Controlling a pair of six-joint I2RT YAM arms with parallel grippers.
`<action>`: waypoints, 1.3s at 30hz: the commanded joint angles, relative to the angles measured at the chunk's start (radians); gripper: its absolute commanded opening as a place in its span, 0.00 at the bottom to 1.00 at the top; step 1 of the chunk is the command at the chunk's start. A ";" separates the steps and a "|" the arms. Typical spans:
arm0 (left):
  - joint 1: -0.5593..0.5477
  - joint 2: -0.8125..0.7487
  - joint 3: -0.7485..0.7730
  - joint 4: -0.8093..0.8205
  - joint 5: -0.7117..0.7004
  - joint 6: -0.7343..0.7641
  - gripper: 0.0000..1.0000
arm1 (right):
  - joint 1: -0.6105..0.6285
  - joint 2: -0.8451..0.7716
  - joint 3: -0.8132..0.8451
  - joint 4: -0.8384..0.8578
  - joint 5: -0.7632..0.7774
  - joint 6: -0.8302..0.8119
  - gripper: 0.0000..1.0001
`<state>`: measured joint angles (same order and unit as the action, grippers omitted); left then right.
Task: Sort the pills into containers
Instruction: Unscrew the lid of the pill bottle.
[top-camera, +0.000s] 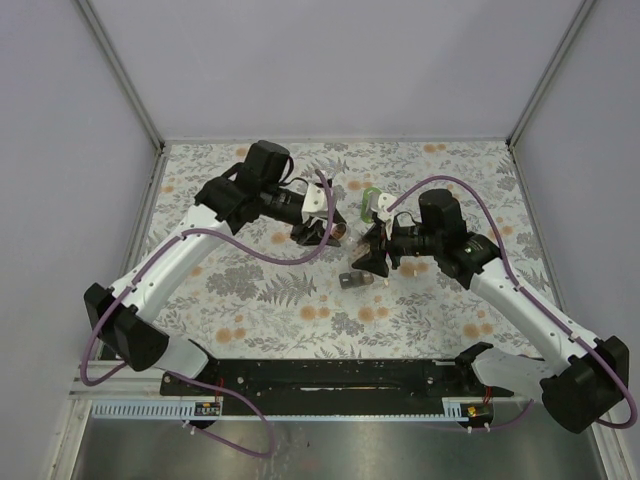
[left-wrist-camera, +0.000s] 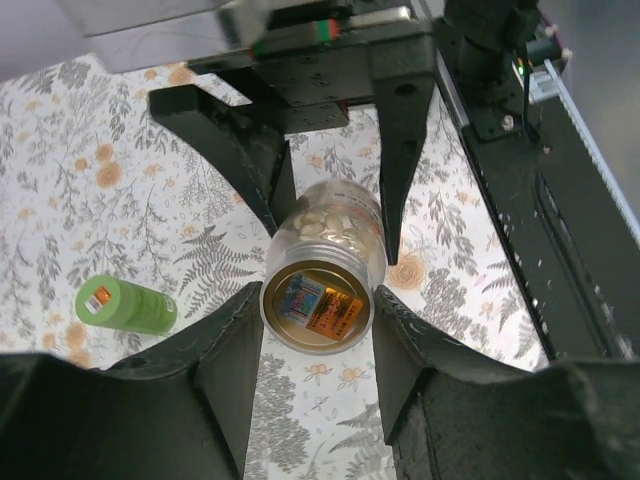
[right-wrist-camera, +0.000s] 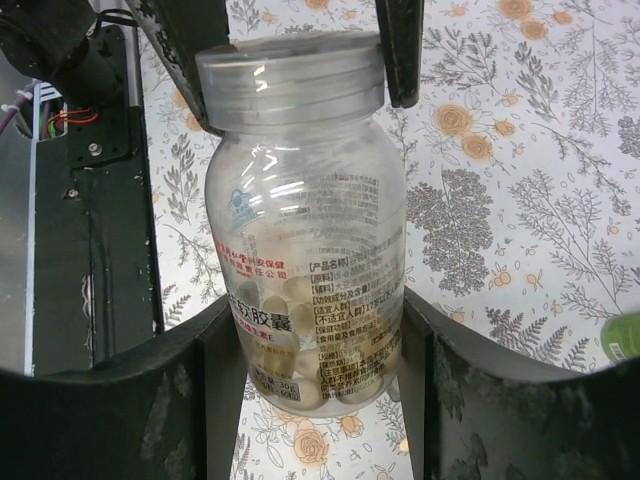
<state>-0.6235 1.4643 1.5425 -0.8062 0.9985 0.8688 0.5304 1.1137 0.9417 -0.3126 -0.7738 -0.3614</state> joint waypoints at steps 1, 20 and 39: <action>-0.012 -0.059 -0.061 0.260 -0.032 -0.362 0.00 | 0.002 -0.028 0.005 0.104 0.082 0.021 0.00; -0.105 -0.058 -0.065 0.374 -0.438 -0.973 0.02 | 0.002 -0.038 0.005 0.130 0.194 0.022 0.00; -0.180 -0.005 0.037 0.265 -0.663 -1.197 0.28 | 0.000 -0.038 -0.003 0.153 0.248 0.033 0.00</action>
<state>-0.7773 1.4467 1.5276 -0.5392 0.3523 -0.2596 0.5297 1.0969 0.9298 -0.2516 -0.5388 -0.3363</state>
